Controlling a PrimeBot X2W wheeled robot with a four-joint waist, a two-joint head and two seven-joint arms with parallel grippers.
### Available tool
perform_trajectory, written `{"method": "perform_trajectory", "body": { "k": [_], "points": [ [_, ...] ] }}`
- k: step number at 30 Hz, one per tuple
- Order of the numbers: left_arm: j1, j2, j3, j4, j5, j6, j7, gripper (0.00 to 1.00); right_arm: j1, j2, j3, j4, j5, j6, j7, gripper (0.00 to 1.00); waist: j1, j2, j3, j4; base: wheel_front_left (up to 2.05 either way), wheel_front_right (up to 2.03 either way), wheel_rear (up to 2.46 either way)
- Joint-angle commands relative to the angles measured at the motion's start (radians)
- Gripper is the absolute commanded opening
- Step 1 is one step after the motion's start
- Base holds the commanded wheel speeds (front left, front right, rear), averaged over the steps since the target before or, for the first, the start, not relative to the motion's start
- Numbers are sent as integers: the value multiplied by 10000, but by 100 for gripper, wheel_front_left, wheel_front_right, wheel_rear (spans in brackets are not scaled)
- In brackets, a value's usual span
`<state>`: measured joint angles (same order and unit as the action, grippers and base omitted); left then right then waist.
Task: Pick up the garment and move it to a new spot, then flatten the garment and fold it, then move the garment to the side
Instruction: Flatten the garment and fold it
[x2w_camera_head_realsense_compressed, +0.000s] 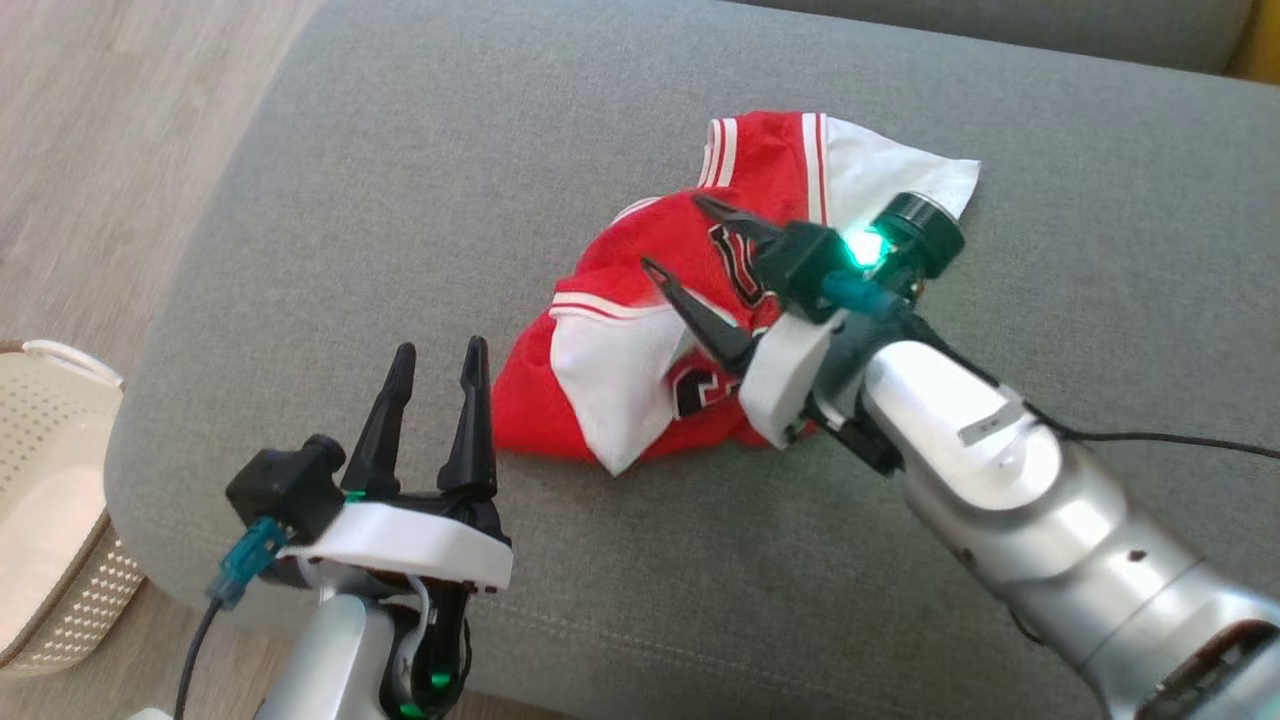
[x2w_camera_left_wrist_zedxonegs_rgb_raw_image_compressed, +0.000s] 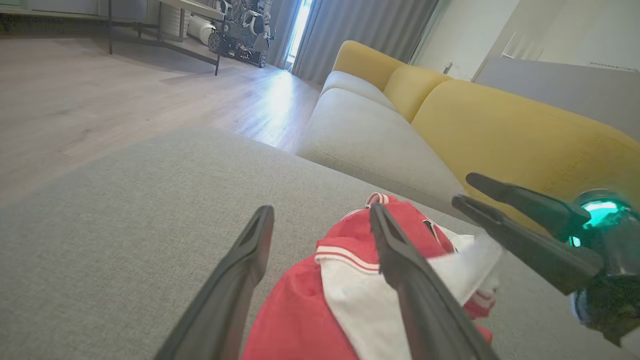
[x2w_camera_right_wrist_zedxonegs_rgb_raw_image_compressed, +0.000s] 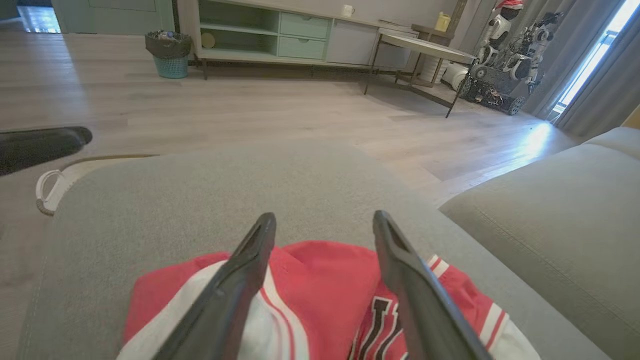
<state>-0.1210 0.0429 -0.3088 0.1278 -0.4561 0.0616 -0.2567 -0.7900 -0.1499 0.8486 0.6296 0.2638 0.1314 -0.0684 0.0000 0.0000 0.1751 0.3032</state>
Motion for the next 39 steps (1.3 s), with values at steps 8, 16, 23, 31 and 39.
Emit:
{"method": "perform_trajectory", "body": {
  "k": [8, 16, 23, 31, 39],
  "points": [
    [-245, 74, 599, -344, 168, 21, -51, 100, -513, -861, -504, 89, 649, -7, -153, 100, 0, 0, -158, -521, 0, 0, 0],
    [-301, 74, 995, -695, 324, -42, -51, 100, 738, -1216, -3228, -378, 367, -7, -1031, 100, 0, 0, -709, -1296, 0, 0, 0],
    [-194, 74, 1099, -1004, 414, 0, -51, 100, 3304, -760, -5951, -1855, -298, -7, -1557, 100, 0, 0, -949, -1776, 0, 0, 0],
    [67, 74, 1151, -1025, 397, 4, -51, 100, 5504, 362, -7744, -3576, -798, -7, -1340, 100, 0, 0, -913, -2108, 0, 0, 0],
    [-72, 74, 1018, -983, 364, -50, -51, 100, 6038, 710, -8008, -4687, -1260, -7, -727, 100, 0, 0, -696, -1991, 0, 0, 0]
  ]
}}
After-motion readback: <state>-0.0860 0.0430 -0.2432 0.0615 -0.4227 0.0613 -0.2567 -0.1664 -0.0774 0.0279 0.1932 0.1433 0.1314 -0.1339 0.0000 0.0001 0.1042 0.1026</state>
